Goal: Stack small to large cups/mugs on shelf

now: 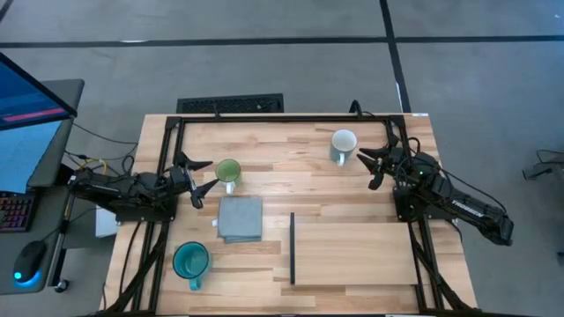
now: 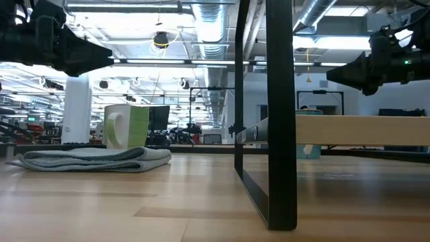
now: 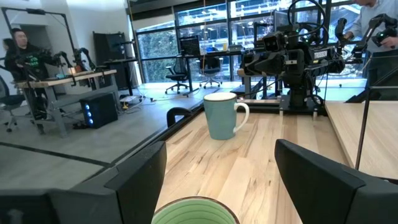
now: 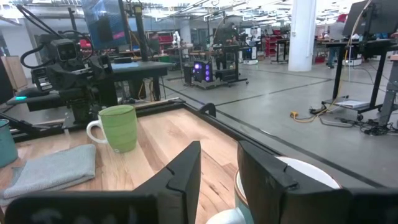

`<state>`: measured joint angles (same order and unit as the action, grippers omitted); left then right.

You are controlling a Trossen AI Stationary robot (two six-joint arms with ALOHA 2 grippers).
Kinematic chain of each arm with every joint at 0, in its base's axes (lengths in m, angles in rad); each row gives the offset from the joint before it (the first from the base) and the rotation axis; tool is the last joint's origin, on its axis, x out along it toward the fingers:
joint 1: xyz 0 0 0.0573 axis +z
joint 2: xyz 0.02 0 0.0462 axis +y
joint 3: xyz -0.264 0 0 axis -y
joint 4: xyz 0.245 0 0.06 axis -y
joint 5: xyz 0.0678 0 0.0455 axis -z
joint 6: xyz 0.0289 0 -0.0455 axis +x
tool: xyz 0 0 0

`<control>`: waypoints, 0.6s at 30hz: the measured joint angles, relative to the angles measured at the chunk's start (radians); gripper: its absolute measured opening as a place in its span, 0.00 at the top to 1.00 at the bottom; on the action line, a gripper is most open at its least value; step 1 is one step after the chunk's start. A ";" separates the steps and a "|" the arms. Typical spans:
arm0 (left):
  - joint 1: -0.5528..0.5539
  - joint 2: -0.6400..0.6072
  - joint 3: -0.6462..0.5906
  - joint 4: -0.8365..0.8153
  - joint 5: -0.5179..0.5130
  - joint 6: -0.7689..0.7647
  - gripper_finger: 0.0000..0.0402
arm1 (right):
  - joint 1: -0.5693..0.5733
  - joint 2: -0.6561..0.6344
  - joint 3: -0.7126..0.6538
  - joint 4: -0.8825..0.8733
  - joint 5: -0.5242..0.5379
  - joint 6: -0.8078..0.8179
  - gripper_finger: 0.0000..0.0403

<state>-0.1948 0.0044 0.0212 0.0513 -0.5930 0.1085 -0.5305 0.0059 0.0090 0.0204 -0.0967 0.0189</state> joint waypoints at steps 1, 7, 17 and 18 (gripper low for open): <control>0.000 0.000 0.000 0.000 0.000 0.000 0.28 | 0.000 0.000 0.000 0.000 0.000 0.000 0.68; 0.000 0.000 0.000 0.000 0.000 0.045 0.28 | 0.000 0.000 0.000 0.001 0.000 0.000 0.68; 0.000 0.000 0.000 0.008 0.002 0.038 0.28 | 0.000 0.000 0.000 0.011 0.000 0.000 0.68; 0.000 0.000 0.000 0.008 0.002 0.034 0.28 | 0.000 0.000 0.000 0.011 0.000 0.000 0.68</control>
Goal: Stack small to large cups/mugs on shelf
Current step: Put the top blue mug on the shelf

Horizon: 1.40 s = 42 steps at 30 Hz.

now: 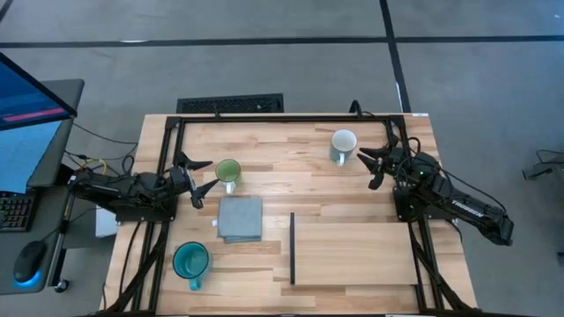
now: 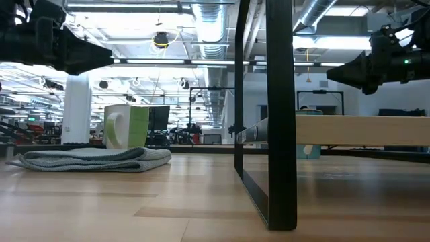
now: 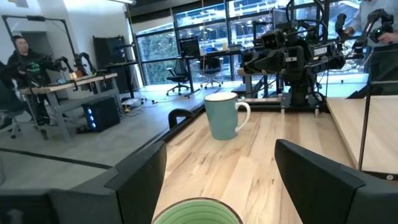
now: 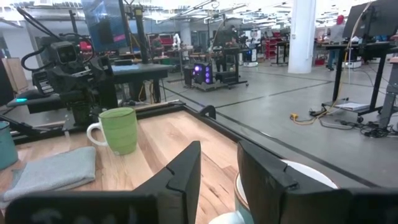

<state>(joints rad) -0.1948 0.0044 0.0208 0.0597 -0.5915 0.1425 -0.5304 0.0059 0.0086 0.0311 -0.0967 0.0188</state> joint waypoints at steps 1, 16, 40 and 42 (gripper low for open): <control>0.000 0.000 0.000 0.001 0.000 -0.001 0.28 | 0.000 0.000 0.000 0.001 0.000 0.000 0.68; 0.000 0.000 0.000 0.004 0.001 0.107 0.28 | 0.000 0.000 0.000 -0.005 0.071 0.058 0.68; 0.000 0.000 0.000 0.003 0.001 0.097 0.28 | -0.022 0.000 0.000 -0.001 0.148 0.055 0.37; 0.000 0.000 0.000 0.002 0.001 0.092 0.28 | -0.022 0.000 0.000 -0.001 0.148 0.067 0.37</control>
<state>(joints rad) -0.1951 0.0044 0.0208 0.0620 -0.5903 0.2342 -0.5522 0.0059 0.0086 0.0299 0.0517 0.0856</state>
